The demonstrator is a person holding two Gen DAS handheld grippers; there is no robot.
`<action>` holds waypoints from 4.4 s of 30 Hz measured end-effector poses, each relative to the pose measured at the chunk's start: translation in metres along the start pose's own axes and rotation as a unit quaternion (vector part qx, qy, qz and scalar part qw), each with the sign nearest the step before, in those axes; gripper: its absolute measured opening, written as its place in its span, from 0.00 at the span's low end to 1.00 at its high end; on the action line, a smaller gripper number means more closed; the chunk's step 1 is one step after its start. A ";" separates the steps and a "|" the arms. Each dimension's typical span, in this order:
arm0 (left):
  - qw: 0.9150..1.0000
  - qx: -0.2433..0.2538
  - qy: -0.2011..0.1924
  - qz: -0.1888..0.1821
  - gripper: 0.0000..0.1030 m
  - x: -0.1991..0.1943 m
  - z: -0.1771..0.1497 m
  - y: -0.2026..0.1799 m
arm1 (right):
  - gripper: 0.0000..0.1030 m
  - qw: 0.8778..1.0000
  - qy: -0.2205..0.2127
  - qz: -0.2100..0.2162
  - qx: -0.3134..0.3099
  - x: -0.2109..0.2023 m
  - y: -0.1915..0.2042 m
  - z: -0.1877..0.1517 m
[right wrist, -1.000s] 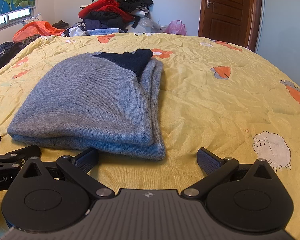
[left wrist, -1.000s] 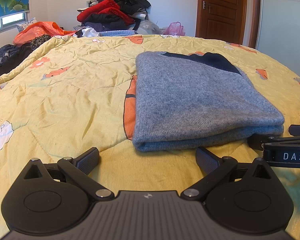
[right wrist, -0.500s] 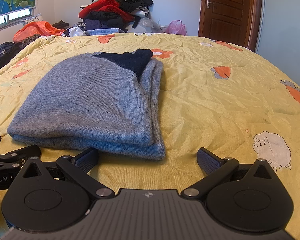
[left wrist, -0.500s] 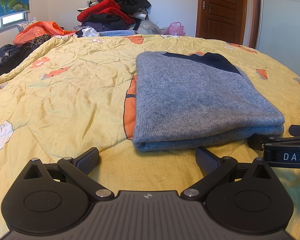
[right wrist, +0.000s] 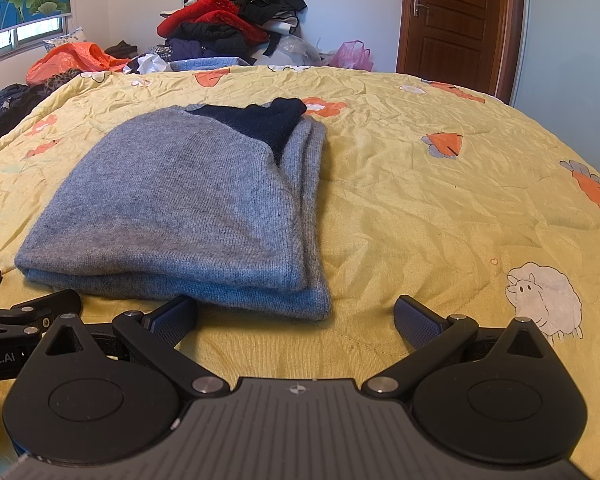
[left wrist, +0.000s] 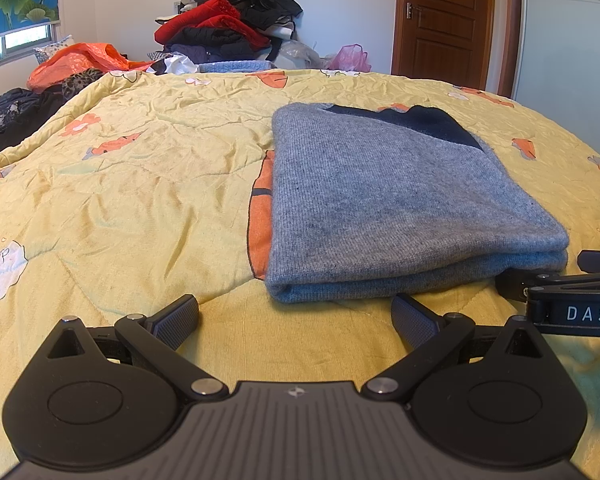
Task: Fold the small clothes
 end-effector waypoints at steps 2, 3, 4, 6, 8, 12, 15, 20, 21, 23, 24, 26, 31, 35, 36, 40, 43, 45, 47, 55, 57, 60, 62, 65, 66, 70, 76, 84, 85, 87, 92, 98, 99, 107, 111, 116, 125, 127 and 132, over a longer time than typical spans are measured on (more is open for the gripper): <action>1.000 0.000 0.000 0.000 1.00 0.000 0.000 0.000 | 1.00 1.000 0.000 0.000 0.000 0.000 0.000 0.000; 1.000 0.000 0.000 0.000 1.00 0.000 0.000 0.000 | 1.00 1.000 0.000 0.000 0.000 0.000 0.000 0.000; 1.000 0.000 0.000 0.000 1.00 0.000 0.000 0.000 | 1.00 1.000 0.000 0.000 0.000 0.000 0.000 0.000; 1.000 0.000 0.000 0.000 1.00 0.000 0.000 0.000 | 1.00 1.000 0.000 0.000 0.000 0.000 0.000 0.000; 1.000 0.000 0.000 0.000 1.00 0.000 0.000 0.000 | 1.00 1.000 0.000 0.000 0.000 0.000 0.000 0.000; 1.000 0.000 0.000 0.000 1.00 0.000 0.000 0.000 | 1.00 1.000 0.000 0.000 0.000 0.000 0.000 0.000; 1.000 0.000 0.000 0.000 1.00 0.000 0.000 0.000 | 1.00 1.000 0.000 0.000 0.000 0.000 0.000 0.000; 1.000 -0.002 0.000 0.003 1.00 0.000 0.000 0.000 | 1.00 1.000 0.000 0.000 0.000 0.000 0.000 0.000; 1.000 -0.003 0.000 0.004 1.00 0.000 0.000 0.000 | 1.00 1.000 0.000 0.001 0.000 0.000 0.000 0.000; 1.000 -0.003 0.000 0.004 1.00 0.000 0.000 0.000 | 1.00 1.000 0.000 0.002 0.000 0.000 0.000 0.000; 1.000 -0.003 0.000 0.005 1.00 0.000 0.000 0.000 | 1.00 1.000 0.000 0.002 0.000 -0.001 0.000 0.000; 1.000 -0.003 0.000 0.005 1.00 0.000 0.000 0.000 | 1.00 1.000 -0.001 0.001 0.000 -0.001 0.000 0.000; 1.000 -0.003 0.000 0.004 1.00 0.000 0.000 0.000 | 1.00 1.000 -0.001 0.001 0.000 -0.001 0.000 0.000; 1.000 -0.003 0.000 0.005 1.00 0.000 0.000 0.000 | 1.00 1.000 -0.001 0.001 0.000 -0.001 0.000 0.000; 1.000 -0.003 0.000 0.005 1.00 0.000 0.000 0.000 | 1.00 1.000 -0.001 0.001 0.000 0.000 0.000 0.000; 1.000 -0.003 0.000 0.005 1.00 0.000 0.000 0.000 | 1.00 1.000 -0.001 0.001 0.000 0.000 0.000 0.000; 1.000 -0.003 0.000 0.005 1.00 0.000 0.000 0.000 | 1.00 1.000 -0.001 0.001 0.000 0.000 0.000 0.000; 1.000 -0.003 0.000 0.005 1.00 0.000 0.000 0.000 | 1.00 1.000 -0.001 0.001 0.000 0.000 0.000 0.000; 1.000 -0.003 0.000 0.004 1.00 -0.001 0.000 0.000 | 1.00 1.000 -0.001 0.002 0.000 0.000 0.000 0.000; 1.000 -0.003 0.000 0.005 1.00 0.000 0.000 0.000 | 1.00 1.000 -0.001 0.002 0.000 0.000 0.000 0.000; 1.000 -0.003 0.000 0.005 1.00 0.000 0.000 0.000 | 1.00 1.000 -0.001 0.002 0.000 0.000 0.000 0.000; 1.000 -0.003 0.000 0.005 1.00 0.000 0.000 -0.001 | 1.00 1.000 -0.001 0.002 0.000 0.000 0.000 0.000; 1.000 -0.003 0.000 0.005 1.00 0.000 0.000 0.000 | 1.00 1.000 -0.001 0.002 0.000 0.000 0.000 0.000; 1.000 -0.003 0.000 0.005 1.00 0.000 0.000 -0.001 | 1.00 1.000 -0.001 0.002 0.000 0.000 0.000 0.000; 1.000 -0.003 0.000 0.005 1.00 0.000 0.000 0.000 | 1.00 1.000 -0.001 0.002 0.000 0.000 0.000 0.000; 1.000 -0.003 0.000 0.005 1.00 0.000 0.000 0.000 | 1.00 1.000 -0.001 0.002 0.000 0.000 0.000 0.000; 1.000 -0.003 0.000 0.004 1.00 0.000 0.000 0.000 | 1.00 1.000 -0.001 0.002 0.000 0.000 0.000 0.000; 1.000 -0.004 0.002 0.004 1.00 0.000 0.000 0.000 | 1.00 1.000 -0.001 0.002 0.000 0.000 0.000 0.000; 1.000 -0.004 0.003 0.003 1.00 -0.001 0.000 0.000 | 1.00 1.000 -0.001 0.002 0.000 0.000 0.000 0.000; 1.000 -0.004 0.005 0.004 1.00 0.000 0.001 0.000 | 1.00 1.000 0.000 0.002 0.000 0.000 0.000 0.000; 1.000 -0.001 0.008 0.002 1.00 0.000 0.001 0.000 | 1.00 1.000 0.000 0.002 0.000 0.000 0.000 0.000; 1.000 -0.002 0.013 0.001 1.00 0.000 0.002 0.001 | 1.00 1.000 0.000 0.002 0.000 0.000 0.000 0.000; 1.000 -0.001 0.016 0.001 1.00 0.000 0.003 0.001 | 1.00 1.000 0.000 0.002 0.000 0.000 0.000 0.000; 0.999 0.010 0.046 -0.012 1.00 0.000 0.010 0.002 | 1.00 1.000 0.003 0.011 -0.005 -0.007 0.000 -0.003; 0.999 -0.009 0.035 -0.018 1.00 -0.007 0.006 0.008 | 1.00 0.998 -0.005 0.055 0.007 -0.025 -0.005 -0.006; 1.000 -0.014 0.010 0.008 1.00 -0.027 0.004 0.021 | 1.00 0.996 -0.011 0.091 0.011 -0.041 -0.018 0.014; 0.993 -0.053 0.003 0.109 1.00 0.009 0.083 0.123 | 1.00 0.997 -0.025 0.012 0.079 0.014 -0.124 0.095; 0.989 -0.071 0.002 0.131 1.00 0.031 0.105 0.159 | 1.00 0.993 -0.007 -0.015 0.113 0.044 -0.159 0.111; 0.979 -0.121 0.022 0.163 1.00 0.081 0.145 0.236 | 1.00 0.974 0.026 -0.068 0.215 0.106 -0.237 0.132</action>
Point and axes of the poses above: each gripper's, at about its wrist camera, not at the fingertips, and x roughly the way its jaws point, y to its left, z to its top, the point moved 2 cm from there along x, roughly the way its jaws point, and after that the axes turned 9 degrees about y, right-handed, at the moved point
